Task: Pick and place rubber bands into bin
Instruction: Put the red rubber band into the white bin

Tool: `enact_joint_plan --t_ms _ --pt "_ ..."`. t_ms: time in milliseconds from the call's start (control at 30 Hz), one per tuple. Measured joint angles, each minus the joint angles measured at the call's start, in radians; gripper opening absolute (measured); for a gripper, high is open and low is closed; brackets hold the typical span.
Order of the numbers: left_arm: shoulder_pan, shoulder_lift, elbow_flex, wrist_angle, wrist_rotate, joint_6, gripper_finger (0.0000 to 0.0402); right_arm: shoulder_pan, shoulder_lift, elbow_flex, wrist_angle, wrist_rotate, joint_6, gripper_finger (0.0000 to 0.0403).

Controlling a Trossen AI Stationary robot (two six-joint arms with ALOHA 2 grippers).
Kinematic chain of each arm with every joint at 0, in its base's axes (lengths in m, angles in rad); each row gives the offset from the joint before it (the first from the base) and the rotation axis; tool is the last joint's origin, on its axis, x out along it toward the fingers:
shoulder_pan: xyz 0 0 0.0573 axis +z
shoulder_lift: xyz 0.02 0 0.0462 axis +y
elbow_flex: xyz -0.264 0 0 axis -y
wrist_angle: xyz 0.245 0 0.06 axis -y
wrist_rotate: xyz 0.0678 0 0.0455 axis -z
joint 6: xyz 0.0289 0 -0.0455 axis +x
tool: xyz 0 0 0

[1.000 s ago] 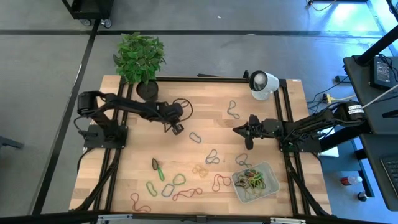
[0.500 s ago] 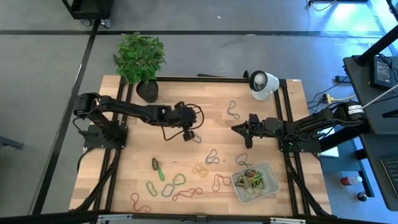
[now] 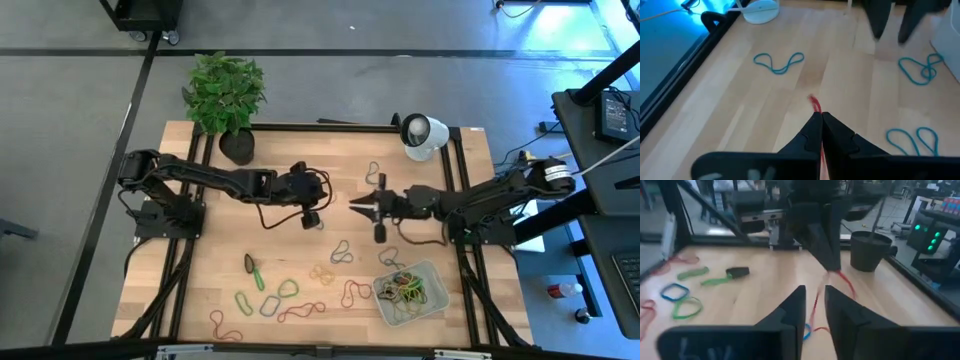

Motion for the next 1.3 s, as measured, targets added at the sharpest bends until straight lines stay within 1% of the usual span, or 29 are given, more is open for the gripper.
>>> enact_joint_plan --t_ms 200,267,333,433,533,600,700,800,933,967,1100,1200,1300 --pt "-0.013 0.003 0.000 0.017 0.018 -0.009 0.0002 0.000 0.119 0.217 -0.245 0.000 -0.129 0.0144" --pt "-0.021 0.003 0.000 0.018 0.018 -0.009 0.0002 0.000 0.155 0.275 -0.312 0.001 -0.170 0.0167" --pt "-0.031 0.003 0.000 0.014 0.018 -0.009 0.0002 0.000 0.188 0.320 -0.345 0.024 -0.191 0.0186" --pt "-0.043 0.003 0.000 -0.002 0.015 -0.009 0.0002 0.000 0.229 0.363 -0.371 0.044 -0.233 0.0204" --pt "-0.055 0.004 0.001 -0.006 0.018 -0.009 0.0002 0.000 0.259 0.383 -0.386 0.046 -0.269 0.0207" --pt "-0.061 0.004 0.001 -0.013 0.015 -0.009 0.0002 -0.001 0.272 0.384 -0.401 0.049 -0.285 0.0199" --pt "-0.066 0.004 0.001 -0.013 0.011 -0.009 0.0002 0.000 0.289 0.385 -0.415 0.089 -0.295 0.0169" --pt "-0.066 0.004 0.001 -0.017 0.010 -0.009 0.0002 0.000 0.301 0.385 -0.415 0.104 -0.295 0.0117" --pt "-0.066 0.004 0.001 -0.019 -0.001 -0.010 0.0002 0.002 0.302 0.385 -0.413 0.105 -0.280 0.0026" --pt "-0.066 0.004 0.001 -0.019 -0.015 -0.009 0.0002 0.004 0.302 0.385 -0.413 0.105 -0.272 0.0014" --pt "-0.066 0.004 0.001 -0.023 -0.085 -0.018 0.0002 0.018 0.302 0.385 -0.417 0.107 -0.266 0.0013" --pt "-0.056 0.004 0.001 -0.039 -0.101 -0.043 0.0002 0.037 0.294 0.385 -0.455 0.114 -0.246 0.0005" --pt "-0.043 0.004 0.001 -0.075 -0.102 -0.047 0.0002 0.057 0.274 0.385 -0.497 0.175 -0.158 0.0006"
